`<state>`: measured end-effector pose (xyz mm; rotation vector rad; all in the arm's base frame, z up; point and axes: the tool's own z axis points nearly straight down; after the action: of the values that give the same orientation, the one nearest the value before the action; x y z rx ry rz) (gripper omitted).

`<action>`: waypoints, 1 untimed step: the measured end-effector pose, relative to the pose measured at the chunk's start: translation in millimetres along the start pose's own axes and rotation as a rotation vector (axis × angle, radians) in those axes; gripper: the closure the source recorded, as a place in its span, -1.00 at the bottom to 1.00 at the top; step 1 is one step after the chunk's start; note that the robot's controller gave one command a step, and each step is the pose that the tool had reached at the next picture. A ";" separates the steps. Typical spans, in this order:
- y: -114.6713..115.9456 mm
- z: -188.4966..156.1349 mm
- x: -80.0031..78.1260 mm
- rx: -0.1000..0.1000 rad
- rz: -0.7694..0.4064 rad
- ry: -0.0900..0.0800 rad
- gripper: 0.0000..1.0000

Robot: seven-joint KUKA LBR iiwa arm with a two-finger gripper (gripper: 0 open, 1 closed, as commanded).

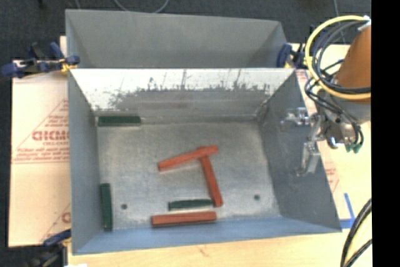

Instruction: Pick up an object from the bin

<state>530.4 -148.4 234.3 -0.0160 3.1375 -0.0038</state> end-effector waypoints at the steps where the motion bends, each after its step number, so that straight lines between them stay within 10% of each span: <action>1: 92.7 38.0 1.0 -0.006 0.136 0.004 -1.00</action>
Offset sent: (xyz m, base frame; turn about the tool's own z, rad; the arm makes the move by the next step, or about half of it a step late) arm -0.0025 0.0885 -0.0372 0.1430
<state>528.6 -55.8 196.1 0.1969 3.1351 0.0054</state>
